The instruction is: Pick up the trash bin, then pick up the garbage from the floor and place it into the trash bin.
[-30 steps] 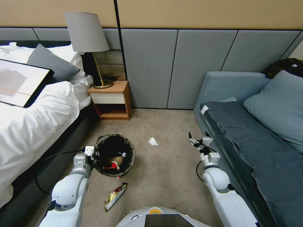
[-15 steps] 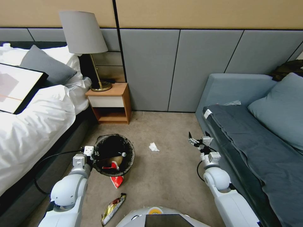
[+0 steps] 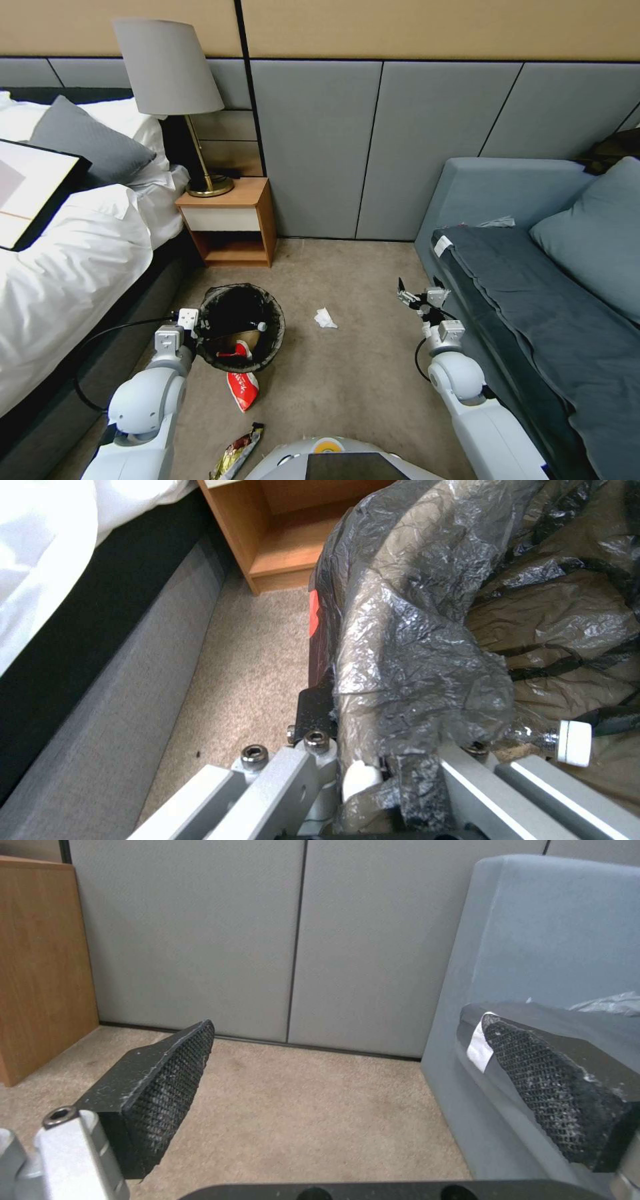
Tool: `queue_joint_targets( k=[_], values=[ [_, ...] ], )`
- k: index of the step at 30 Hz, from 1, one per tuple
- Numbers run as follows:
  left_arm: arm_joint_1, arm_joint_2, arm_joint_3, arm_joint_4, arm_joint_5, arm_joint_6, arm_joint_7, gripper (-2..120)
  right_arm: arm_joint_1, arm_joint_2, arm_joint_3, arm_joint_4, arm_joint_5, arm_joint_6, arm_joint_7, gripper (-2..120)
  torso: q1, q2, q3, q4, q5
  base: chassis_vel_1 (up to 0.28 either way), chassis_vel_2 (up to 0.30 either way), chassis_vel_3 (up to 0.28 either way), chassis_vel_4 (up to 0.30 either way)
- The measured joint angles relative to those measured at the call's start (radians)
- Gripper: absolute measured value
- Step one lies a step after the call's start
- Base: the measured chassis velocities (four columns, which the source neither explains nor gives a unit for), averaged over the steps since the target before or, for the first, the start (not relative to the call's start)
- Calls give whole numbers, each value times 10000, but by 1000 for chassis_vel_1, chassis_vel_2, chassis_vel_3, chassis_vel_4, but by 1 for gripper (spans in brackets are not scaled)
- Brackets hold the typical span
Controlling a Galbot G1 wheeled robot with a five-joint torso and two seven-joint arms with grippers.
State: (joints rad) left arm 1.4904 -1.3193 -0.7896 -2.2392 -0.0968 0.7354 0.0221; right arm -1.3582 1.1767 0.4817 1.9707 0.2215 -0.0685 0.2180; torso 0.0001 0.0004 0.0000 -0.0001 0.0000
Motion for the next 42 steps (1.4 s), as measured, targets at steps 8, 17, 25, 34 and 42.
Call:
queue_joint_targets(
  k=[8,17,25,34,42],
  values=[
    [1,3,-10,11,-2,0,0,0,-171,194,-9,54,-158,29,-19,100,0,0,0,0,0,0,0,0,0],
    [35,-52,-37,-46,-2,0,1,0,-239,226,-26,56,-231,92,-45,100,0,1,0,0,0,0,0,0,0],
    [30,-45,-27,-45,-3,0,2,0,-243,296,-26,-81,-266,116,-88,100,0,0,0,0,0,0,0,0,0],
    [28,-27,-29,-25,-4,0,4,0,-135,210,-61,-139,-234,87,-141,100,0,0,0,0,-1,0,0,0,0],
    [6,33,-11,-5,-2,0,7,0,-129,174,-52,-151,-192,66,-163,100,0,0,0,-1,0,-27,33,39,-29]
  ],
)
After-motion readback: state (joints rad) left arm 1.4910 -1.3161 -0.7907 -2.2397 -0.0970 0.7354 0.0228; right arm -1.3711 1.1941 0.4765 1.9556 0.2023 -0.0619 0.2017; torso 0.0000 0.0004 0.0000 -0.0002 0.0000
